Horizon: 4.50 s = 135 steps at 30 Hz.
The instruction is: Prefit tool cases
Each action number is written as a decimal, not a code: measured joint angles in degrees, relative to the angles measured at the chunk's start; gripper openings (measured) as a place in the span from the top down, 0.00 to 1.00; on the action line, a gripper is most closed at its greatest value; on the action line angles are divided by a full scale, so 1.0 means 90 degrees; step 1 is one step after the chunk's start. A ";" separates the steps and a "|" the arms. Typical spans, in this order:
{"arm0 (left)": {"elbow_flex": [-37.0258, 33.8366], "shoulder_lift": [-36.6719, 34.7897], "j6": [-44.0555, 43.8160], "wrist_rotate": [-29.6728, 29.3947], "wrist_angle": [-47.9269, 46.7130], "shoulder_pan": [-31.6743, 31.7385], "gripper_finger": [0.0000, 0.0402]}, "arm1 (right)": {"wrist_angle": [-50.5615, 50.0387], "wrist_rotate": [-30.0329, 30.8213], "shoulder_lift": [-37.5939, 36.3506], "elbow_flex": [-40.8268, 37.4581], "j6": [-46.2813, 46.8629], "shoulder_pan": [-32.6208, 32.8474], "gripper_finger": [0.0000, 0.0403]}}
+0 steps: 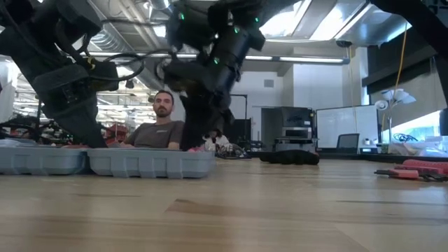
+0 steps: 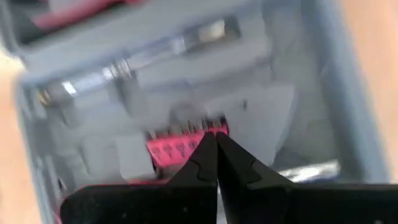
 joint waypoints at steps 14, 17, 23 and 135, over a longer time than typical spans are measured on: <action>0.0000 0.0000 0.0029 0.0007 0.0008 0.0000 1.00 | -0.0152 -0.0080 0.0176 0.0512 0.0259 0.0382 1.00; 0.0000 0.0000 0.0020 0.0007 0.0006 0.0000 1.00 | -0.0077 -0.0007 0.0284 0.0507 0.0268 0.0376 1.00; 0.0000 0.0000 -0.0009 0.0014 0.0003 0.0000 1.00 | -0.0252 -0.0029 0.0378 0.0512 0.0246 0.0365 1.00; 0.0000 0.0000 -0.0231 -0.0485 -0.0004 -0.0002 1.00 | -0.0086 -0.0283 0.0303 0.0524 -0.0245 -0.0209 1.00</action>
